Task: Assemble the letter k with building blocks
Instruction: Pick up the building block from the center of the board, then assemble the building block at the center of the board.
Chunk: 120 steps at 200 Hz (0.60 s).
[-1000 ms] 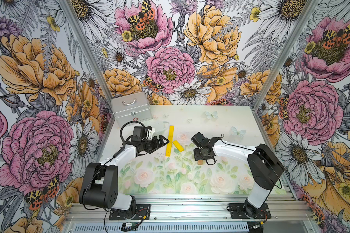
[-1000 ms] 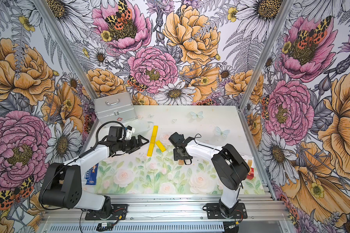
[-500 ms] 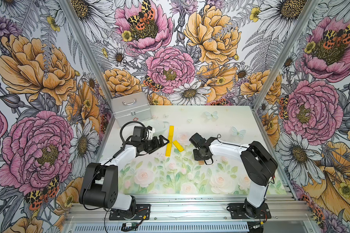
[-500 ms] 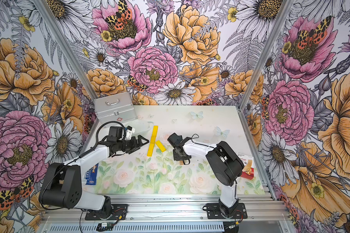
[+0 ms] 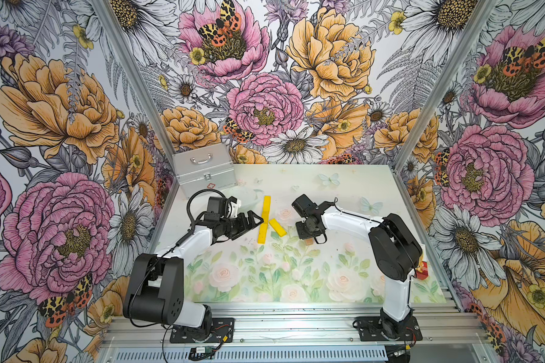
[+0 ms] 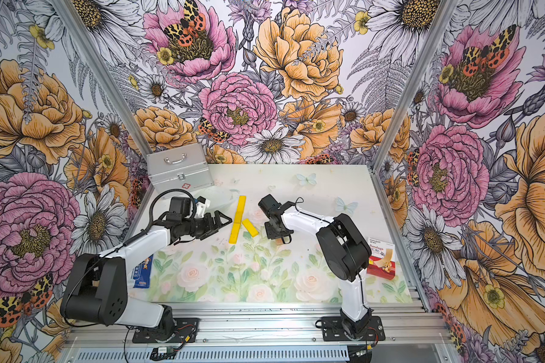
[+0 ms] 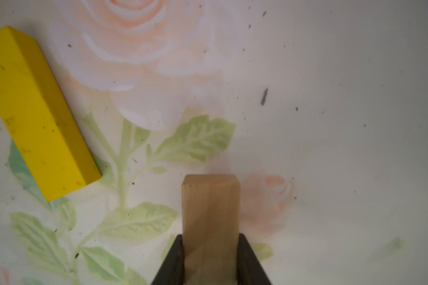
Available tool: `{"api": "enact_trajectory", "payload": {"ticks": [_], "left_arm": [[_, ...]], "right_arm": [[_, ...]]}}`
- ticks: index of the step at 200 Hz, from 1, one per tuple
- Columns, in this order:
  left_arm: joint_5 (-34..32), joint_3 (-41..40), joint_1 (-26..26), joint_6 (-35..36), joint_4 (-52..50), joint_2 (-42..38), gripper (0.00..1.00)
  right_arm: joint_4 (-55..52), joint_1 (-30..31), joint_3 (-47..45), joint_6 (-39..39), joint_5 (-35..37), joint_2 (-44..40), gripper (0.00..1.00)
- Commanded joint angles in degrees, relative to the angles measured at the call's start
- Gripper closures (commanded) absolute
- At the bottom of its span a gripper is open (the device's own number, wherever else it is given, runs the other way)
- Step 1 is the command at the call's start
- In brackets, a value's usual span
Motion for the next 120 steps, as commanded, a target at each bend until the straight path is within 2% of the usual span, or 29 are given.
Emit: {"api": "enact_trajectory", "payload": {"ticks": [1, 23, 35, 51, 78, 120], "left_arm": [[1.02, -0.89, 0.66, -0.38, 1.22, -1.44, 0.01], [1.04, -0.88, 0.86, -0.38, 1.22, -1.44, 0.01], [1.05, -0.84, 0.94, -0.38, 1.22, -1.53, 0.01], [1.08, -0.83, 1.13, -0.38, 1.22, -1.45, 0.01], [1.17, -0.75, 1.52, -0.39, 1.22, -1.20, 0.02], [1.39, -0.60, 1.87, -0.54, 1.22, -1.18, 0.01]], "right_arm": [[-2.86, -0.80, 4.05, -7.42, 2.57, 2.26, 0.89], [-3.41, -1.70, 8.04, -11.02, 5.54, 4.80, 0.89], [-3.58, -2.92, 10.14, -11.01, 4.06, 5.92, 0.89], [-3.61, -4.39, 13.30, -9.86, 1.03, 7.26, 0.89], [-4.24, -5.21, 19.45, -8.53, 0.73, 10.15, 0.89], [-6.56, -7.06, 28.46, -1.52, -1.67, 17.03, 0.90]]}}
